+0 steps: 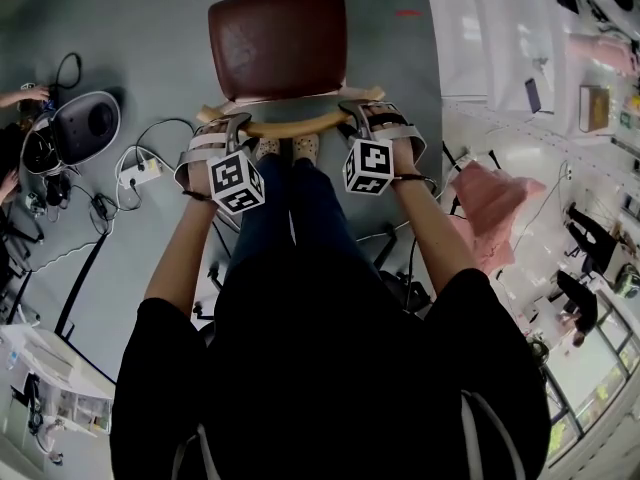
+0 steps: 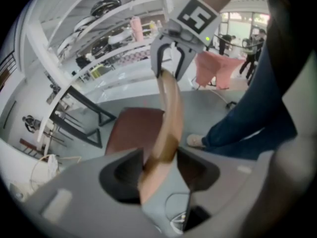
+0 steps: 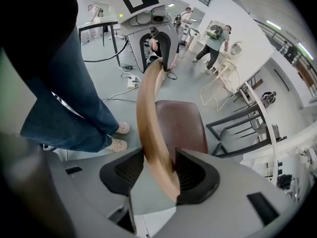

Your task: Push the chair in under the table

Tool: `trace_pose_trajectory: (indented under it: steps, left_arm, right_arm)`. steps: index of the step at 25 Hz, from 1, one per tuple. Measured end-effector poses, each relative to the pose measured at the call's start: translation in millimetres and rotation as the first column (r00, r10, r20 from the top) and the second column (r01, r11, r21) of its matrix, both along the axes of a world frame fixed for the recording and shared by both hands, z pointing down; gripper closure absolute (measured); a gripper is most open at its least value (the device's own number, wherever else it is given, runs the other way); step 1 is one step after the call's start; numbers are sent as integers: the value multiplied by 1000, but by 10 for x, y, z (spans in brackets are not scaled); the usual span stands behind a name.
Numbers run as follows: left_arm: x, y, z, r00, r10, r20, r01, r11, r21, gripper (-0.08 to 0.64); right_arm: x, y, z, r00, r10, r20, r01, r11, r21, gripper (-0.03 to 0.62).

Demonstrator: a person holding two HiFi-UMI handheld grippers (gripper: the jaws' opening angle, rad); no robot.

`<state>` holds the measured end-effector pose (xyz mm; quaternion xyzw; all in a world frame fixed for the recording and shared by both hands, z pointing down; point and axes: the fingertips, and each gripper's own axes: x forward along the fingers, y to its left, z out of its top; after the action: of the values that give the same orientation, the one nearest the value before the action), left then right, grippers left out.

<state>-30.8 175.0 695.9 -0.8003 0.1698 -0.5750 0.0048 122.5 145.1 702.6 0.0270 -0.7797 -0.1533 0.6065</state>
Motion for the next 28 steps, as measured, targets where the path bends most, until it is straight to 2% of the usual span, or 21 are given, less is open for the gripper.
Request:
trace_pose_trajectory:
  steps: [2, 4, 12, 19, 28]
  left_arm:
    - [-14, -2, 38, 999, 29, 24, -29, 1000, 3, 344]
    - [-29, -8, 45, 999, 31, 8, -31, 1000, -3, 344]
    - [-197, -149, 54, 1000, -10, -9, 10, 1000, -29, 325]
    - [-362, -378, 69, 1000, 4, 1, -4, 1000, -12, 319]
    - [-357, -735, 91, 1000, 21, -14, -21, 1000, -6, 319]
  right_arm:
    - [-4, -10, 9, 1000, -14, -11, 14, 1000, 2, 417]
    - [-19, -13, 9, 1000, -12, -14, 12, 1000, -2, 417]
    - [-154, -83, -3, 999, 49, -15, -49, 999, -13, 416]
    - [-293, -234, 13, 994, 106, -39, -106, 994, -3, 414]
    - [-287, -573, 47, 982, 170, -78, -170, 985, 4, 410]
